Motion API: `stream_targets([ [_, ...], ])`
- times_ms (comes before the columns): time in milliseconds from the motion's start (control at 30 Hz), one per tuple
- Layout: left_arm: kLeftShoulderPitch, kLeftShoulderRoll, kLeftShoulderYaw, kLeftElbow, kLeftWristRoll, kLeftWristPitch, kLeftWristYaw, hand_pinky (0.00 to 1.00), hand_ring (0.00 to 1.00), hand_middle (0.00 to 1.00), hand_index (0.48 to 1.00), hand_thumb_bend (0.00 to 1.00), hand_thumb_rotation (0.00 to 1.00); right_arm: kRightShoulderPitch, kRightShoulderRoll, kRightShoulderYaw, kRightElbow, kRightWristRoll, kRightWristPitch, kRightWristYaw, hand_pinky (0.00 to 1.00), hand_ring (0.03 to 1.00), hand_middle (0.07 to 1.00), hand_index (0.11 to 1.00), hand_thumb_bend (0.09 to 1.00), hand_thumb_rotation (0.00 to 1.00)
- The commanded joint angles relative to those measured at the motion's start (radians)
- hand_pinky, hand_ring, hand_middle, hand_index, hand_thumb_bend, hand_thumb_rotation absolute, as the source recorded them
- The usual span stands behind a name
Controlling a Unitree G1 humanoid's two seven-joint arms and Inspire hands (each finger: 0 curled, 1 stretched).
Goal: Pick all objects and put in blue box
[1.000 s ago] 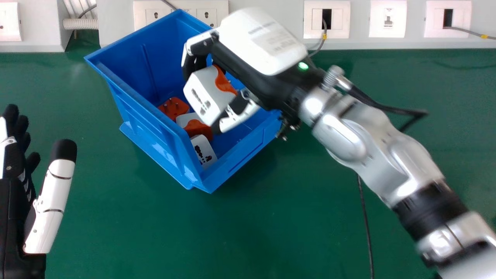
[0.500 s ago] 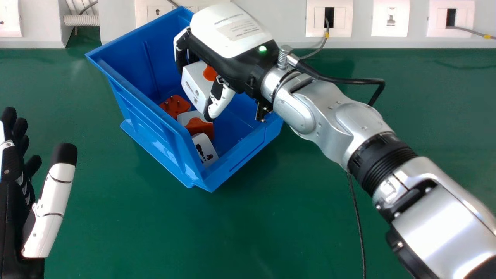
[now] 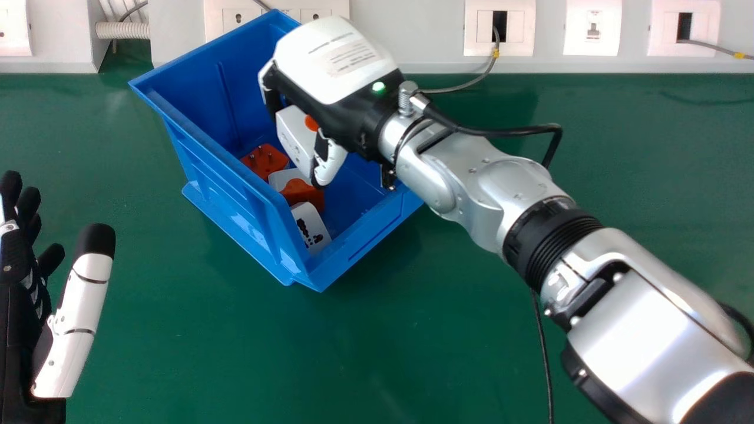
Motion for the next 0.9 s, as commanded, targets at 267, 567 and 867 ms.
stream_targets([
  [267,0.016,-0.015,-0.02,-0.062,0.033,0.011,0.021,0.91,0.98,0.98,1.0,0.57,0.8,-0.037,0.033,0.01,0.03,0.034,-0.027,-0.026,0.38,0.45,0.482,0.432,0.5,0.0],
  [567,0.02,-0.017,-0.02,-0.066,0.023,0.008,0.016,0.9,0.98,0.98,1.0,0.56,0.8,-0.013,0.045,-0.019,0.028,0.098,-0.034,0.039,0.39,0.474,0.485,0.418,0.499,0.0],
  [867,0.018,-0.013,-0.016,-0.061,0.027,0.009,0.016,0.9,0.98,0.98,1.0,0.55,0.8,-0.009,0.044,-0.029,0.025,0.116,-0.043,0.093,0.38,0.475,0.509,0.414,0.497,0.0],
])
